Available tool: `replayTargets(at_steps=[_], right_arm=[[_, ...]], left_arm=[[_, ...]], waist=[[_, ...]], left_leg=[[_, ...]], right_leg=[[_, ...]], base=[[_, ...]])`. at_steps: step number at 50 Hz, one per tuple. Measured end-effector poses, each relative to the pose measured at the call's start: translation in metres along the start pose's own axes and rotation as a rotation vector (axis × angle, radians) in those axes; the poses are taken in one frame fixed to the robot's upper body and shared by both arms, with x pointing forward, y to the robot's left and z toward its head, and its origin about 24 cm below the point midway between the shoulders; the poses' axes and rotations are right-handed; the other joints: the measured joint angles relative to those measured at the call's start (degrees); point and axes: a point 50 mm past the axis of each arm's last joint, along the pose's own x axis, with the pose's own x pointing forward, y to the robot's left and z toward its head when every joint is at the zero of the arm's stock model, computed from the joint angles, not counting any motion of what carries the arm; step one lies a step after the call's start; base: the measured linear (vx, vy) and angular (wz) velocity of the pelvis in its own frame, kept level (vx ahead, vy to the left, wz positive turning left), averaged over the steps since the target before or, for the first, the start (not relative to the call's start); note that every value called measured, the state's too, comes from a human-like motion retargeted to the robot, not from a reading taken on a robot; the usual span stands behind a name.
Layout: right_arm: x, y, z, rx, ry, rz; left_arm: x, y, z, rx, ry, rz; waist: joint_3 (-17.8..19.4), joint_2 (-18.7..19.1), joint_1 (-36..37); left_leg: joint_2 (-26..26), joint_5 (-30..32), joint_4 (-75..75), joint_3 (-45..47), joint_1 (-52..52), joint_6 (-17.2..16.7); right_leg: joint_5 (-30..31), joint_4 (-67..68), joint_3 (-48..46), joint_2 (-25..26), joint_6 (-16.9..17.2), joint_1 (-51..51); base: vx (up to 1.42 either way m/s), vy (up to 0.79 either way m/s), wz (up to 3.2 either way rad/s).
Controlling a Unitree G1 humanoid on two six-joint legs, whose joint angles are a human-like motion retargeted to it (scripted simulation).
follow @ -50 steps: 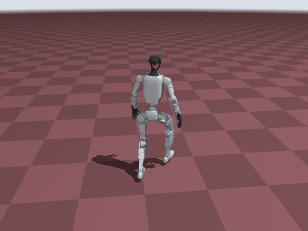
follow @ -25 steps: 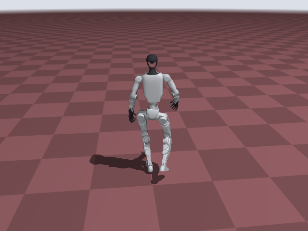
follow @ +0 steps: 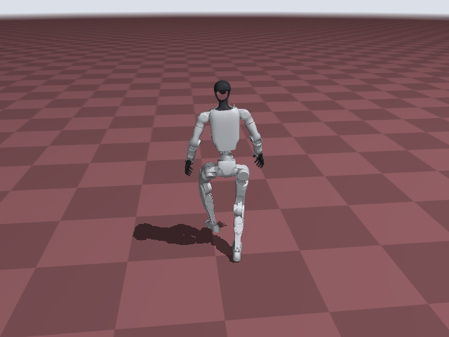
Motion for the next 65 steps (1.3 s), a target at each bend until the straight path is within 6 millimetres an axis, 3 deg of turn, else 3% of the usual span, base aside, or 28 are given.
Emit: replayTargets(at_steps=[4, 12, 28, 38, 44, 49, 60, 65], right_arm=[[-0.009, -0.001, -0.028, 0.063, 0.108, -0.041], [-0.026, -0.004, -0.065, 0.154, 0.249, -0.104], [-0.045, -0.002, -0.096, 0.146, 0.352, -0.104], [-0.046, 0.001, -0.096, 0.115, 0.345, -0.098], [-0.044, 0.004, -0.093, 0.115, 0.342, -0.108], [-0.042, 0.005, -0.090, 0.127, 0.342, -0.117], [-0.040, 0.002, -0.087, 0.157, 0.331, -0.153], [-0.039, 0.000, -0.085, 0.185, 0.331, -0.166]], left_arm=[[-0.009, -0.008, -0.024, -0.029, 0.082, -0.027], [-0.026, -0.016, -0.054, -0.010, 0.154, -0.090], [-0.022, -0.013, -0.035, 0.055, 0.049, -0.122], [-0.016, -0.006, -0.021, 0.099, -0.003, -0.083], [-0.015, 0.002, -0.013, 0.137, -0.038, -0.048], [-0.015, 0.008, -0.011, 0.152, -0.052, -0.022], [-0.021, 0.010, -0.023, 0.108, -0.010, 0.010], [-0.029, 0.003, -0.042, 0.058, 0.054, -0.001]], waist=[[0.12, -2.09, -0.05], [-0.48, -4.20, 2.23], [-2.19, -3.08, 3.11], [-0.90, -2.82, 3.12], [0.66, -3.28, 3.42], [1.67, -4.04, 3.45], [1.73, -4.53, 2.23], [1.88, -4.01, 1.59]], left_leg=[[3.58, -4.46, 4.66, 2.75, -1.81, 6.26], [1.38, -3.16, 11.96, -1.84, -4.64, 6.77], [-5.67, -7.56, -1.98, -2.73, 2.32, 6.21], [-3.83, -2.75, 1.77, -3.57, -0.24, 3.48], [-0.23, -2.38, 14.22, -5.39, -7.07, 5.67], [0.20, -1.61, 21.72, -7.36, -11.97, 5.60], [0.92, -5.15, 26.27, -8.75, -14.30, 7.70], [1.70, -5.83, 36.19, -10.89, -14.11, 10.01]], right_leg=[[0.96, 0.28, -1.70, -1.53, 0.45, -1.35], [4.50, -2.83, -3.10, -2.20, 0.85, -1.56], [6.55, -7.13, -7.41, -2.03, 0.37, 0.18], [5.61, -4.98, -9.28, -2.12, -0.66, 0.44], [4.41, -2.70, -9.75, -2.25, -1.59, 0.72], [3.44, -1.81, -9.54, -2.35, -2.30, 1.37], [2.31, 0.14, -8.55, -2.75, -2.59, 2.82], [2.12, 1.27, -8.15, -2.89, -3.70, 3.24]], base=[[-0.22, -0.08, 0.61], [-0.12, -0.04, 0.43], [-0.01, 0.03, 0.43], [-0.04, -0.02, 0.31], [-0.04, -0.06, 0.28], [-0.01, -0.05, 0.21], [0.00, 0.00, 0.02], [0.00, -0.02, 0.06]])
